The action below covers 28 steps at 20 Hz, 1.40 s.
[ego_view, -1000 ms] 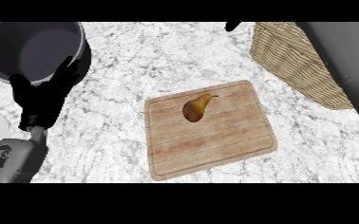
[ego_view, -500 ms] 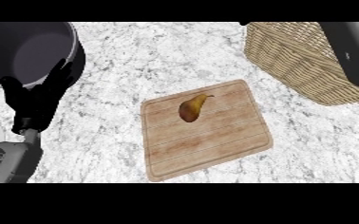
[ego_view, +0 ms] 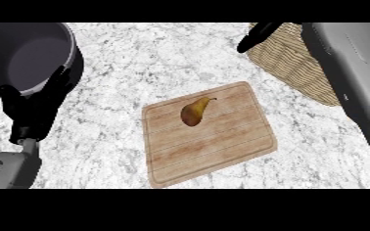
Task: Pick the pear from the cutting board and place it in the basket
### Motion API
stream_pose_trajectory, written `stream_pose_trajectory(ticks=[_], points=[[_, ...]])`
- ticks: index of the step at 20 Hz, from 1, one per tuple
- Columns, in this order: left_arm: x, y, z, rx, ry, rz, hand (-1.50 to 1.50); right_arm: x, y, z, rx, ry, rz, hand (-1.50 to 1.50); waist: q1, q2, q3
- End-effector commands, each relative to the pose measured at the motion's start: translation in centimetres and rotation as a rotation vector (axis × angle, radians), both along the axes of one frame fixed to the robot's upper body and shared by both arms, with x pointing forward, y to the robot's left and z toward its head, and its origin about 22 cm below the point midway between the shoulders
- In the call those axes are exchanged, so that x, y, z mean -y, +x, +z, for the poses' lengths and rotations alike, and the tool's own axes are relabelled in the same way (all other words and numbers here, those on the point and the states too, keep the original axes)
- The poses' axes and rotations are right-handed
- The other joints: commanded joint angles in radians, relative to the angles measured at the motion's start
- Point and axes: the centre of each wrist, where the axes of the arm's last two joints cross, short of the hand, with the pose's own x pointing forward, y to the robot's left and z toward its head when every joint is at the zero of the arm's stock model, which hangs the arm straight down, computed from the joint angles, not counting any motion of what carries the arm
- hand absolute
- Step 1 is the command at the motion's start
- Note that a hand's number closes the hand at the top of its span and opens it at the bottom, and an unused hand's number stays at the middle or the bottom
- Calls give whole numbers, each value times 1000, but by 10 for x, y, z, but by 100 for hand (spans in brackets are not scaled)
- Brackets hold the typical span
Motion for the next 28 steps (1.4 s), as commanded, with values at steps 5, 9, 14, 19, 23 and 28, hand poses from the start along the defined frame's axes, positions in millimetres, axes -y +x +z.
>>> stream_pose_trajectory(ticks=[5, 9, 14, 19, 23, 28], points=[[19, 1, 7, 2, -4, -16, 0, -29, -44, -78, 53, 0, -89, -150, 19, 7, 0], [29, 13, 1, 12, 1, -35, 0, -40, -50, -113, 96, 15, -123, -150, 23, 13, 0], [12, -3, 17, 3, 6, -24, 0, -60, -48, -145, 110, 87, -196, -150, 37, 13, 0], [27, 1, -4, 2, -14, -29, 0, -63, -54, -166, -3, 22, -127, -150, 30, 12, 0], [5, 4, 2, 12, 1, -46, 0, -78, -59, -193, -56, 7, -104, -150, 34, 13, 0], [30, 11, 8, 11, -2, -16, 0, -69, -58, -180, -53, -2, -77, -150, 28, 12, 0]])
